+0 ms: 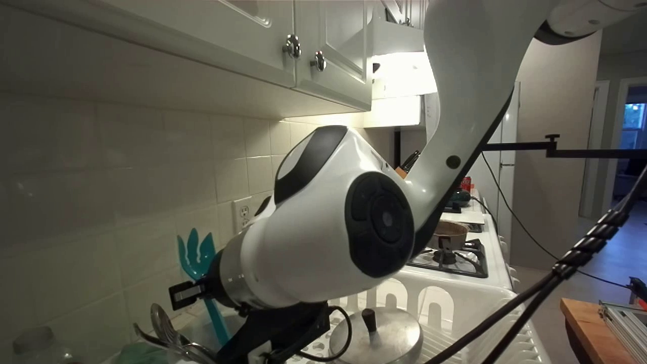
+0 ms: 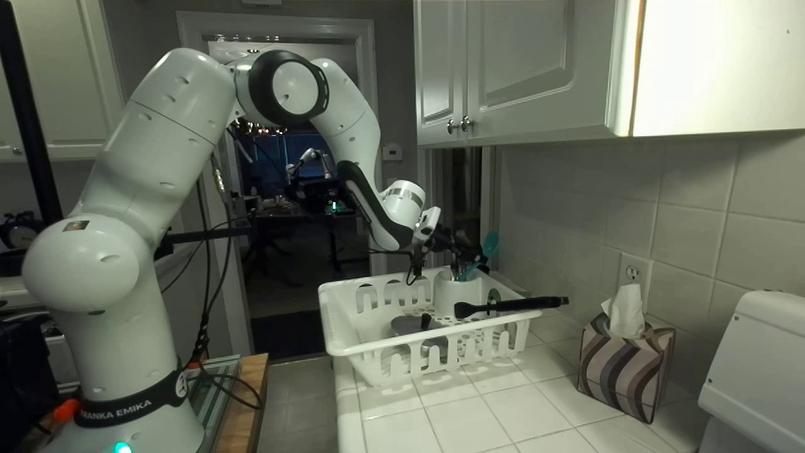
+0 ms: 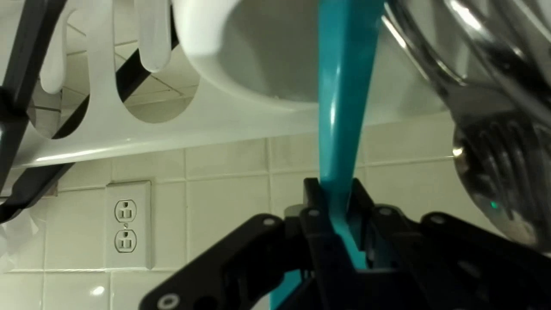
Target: Put the blue object in the white mug
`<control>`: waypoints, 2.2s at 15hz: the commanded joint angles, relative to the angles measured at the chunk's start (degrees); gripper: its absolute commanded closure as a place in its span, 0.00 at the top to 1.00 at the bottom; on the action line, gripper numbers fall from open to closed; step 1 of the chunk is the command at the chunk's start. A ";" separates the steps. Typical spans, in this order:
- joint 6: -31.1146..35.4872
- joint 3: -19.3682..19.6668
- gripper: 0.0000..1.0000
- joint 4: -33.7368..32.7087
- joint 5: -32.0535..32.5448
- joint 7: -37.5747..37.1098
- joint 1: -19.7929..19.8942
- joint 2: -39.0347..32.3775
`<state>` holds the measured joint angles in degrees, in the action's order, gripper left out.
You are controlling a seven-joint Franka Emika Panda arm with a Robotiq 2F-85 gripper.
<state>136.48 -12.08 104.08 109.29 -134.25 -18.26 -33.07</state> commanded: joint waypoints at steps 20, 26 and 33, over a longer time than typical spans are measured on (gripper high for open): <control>-11.27 -4.16 0.77 4.64 -0.89 -8.78 -0.02 1.77; -6.33 -5.27 1.00 7.18 -2.90 -8.65 2.17 5.87; 7.92 -4.76 1.00 12.99 -14.50 5.16 6.23 13.15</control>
<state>141.06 -16.74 112.35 100.63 -135.27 -13.41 -24.52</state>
